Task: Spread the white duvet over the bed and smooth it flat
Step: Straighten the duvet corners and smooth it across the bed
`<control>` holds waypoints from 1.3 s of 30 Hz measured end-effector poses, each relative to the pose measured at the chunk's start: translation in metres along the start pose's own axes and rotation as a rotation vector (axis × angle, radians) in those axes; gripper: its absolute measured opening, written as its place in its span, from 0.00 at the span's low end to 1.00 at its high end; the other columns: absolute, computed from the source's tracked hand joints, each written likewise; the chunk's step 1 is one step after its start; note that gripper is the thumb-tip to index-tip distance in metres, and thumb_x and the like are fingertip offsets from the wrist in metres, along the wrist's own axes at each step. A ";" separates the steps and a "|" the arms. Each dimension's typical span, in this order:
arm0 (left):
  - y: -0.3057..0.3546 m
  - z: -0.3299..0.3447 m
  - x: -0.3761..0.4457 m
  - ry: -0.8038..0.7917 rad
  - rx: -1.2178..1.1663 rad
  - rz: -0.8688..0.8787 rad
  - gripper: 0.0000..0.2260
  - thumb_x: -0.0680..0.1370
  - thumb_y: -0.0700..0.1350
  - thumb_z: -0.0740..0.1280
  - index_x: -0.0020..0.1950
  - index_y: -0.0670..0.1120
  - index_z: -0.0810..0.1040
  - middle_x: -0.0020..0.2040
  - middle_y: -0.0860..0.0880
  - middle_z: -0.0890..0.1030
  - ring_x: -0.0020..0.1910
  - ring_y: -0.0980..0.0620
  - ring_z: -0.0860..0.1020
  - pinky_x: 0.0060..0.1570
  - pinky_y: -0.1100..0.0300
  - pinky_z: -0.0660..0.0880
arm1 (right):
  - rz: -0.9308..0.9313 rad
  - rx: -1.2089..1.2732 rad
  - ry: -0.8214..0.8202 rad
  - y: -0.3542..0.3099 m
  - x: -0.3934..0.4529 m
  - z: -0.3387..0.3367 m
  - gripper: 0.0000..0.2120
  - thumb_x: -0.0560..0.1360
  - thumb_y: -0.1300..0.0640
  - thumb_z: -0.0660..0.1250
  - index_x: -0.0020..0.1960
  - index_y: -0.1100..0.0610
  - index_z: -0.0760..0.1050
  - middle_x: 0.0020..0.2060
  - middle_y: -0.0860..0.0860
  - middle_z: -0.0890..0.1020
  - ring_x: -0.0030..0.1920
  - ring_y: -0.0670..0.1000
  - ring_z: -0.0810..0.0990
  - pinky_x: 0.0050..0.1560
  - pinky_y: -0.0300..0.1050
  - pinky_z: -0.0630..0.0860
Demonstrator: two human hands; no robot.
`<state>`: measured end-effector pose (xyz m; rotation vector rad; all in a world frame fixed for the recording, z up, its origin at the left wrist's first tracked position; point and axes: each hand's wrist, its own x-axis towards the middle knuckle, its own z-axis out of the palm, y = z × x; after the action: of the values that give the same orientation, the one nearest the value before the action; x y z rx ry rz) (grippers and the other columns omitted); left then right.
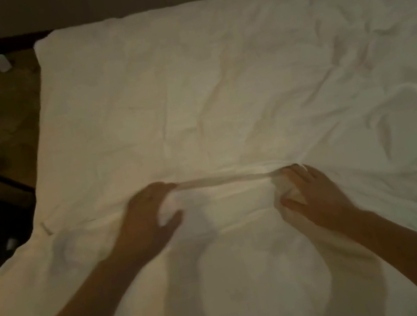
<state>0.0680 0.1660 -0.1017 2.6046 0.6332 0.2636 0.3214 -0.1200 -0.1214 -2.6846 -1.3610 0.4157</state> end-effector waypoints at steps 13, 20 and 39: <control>0.084 0.111 0.069 -0.268 0.252 0.258 0.28 0.82 0.63 0.47 0.43 0.50 0.82 0.39 0.48 0.82 0.41 0.44 0.81 0.44 0.53 0.74 | 0.195 -0.302 0.028 0.104 -0.064 -0.028 0.20 0.65 0.57 0.74 0.56 0.57 0.77 0.46 0.55 0.80 0.43 0.60 0.81 0.47 0.54 0.77; 0.195 0.111 0.090 -0.417 -0.308 0.131 0.39 0.69 0.69 0.69 0.76 0.58 0.62 0.69 0.55 0.72 0.66 0.55 0.71 0.67 0.61 0.65 | 0.480 -0.228 0.044 0.126 -0.049 -0.114 0.08 0.71 0.59 0.66 0.48 0.52 0.79 0.42 0.54 0.85 0.45 0.59 0.83 0.40 0.45 0.71; 0.415 0.173 0.170 -0.397 -0.159 0.078 0.21 0.76 0.53 0.68 0.69 0.53 0.75 0.61 0.48 0.81 0.60 0.46 0.78 0.55 0.58 0.71 | 0.314 -0.037 0.353 0.288 -0.056 -0.173 0.08 0.65 0.61 0.72 0.42 0.52 0.78 0.27 0.49 0.73 0.29 0.55 0.73 0.35 0.43 0.62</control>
<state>0.4279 -0.1485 -0.0494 2.4311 0.3554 -0.1720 0.5631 -0.3309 -0.0063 -2.8296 -0.8657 -0.0642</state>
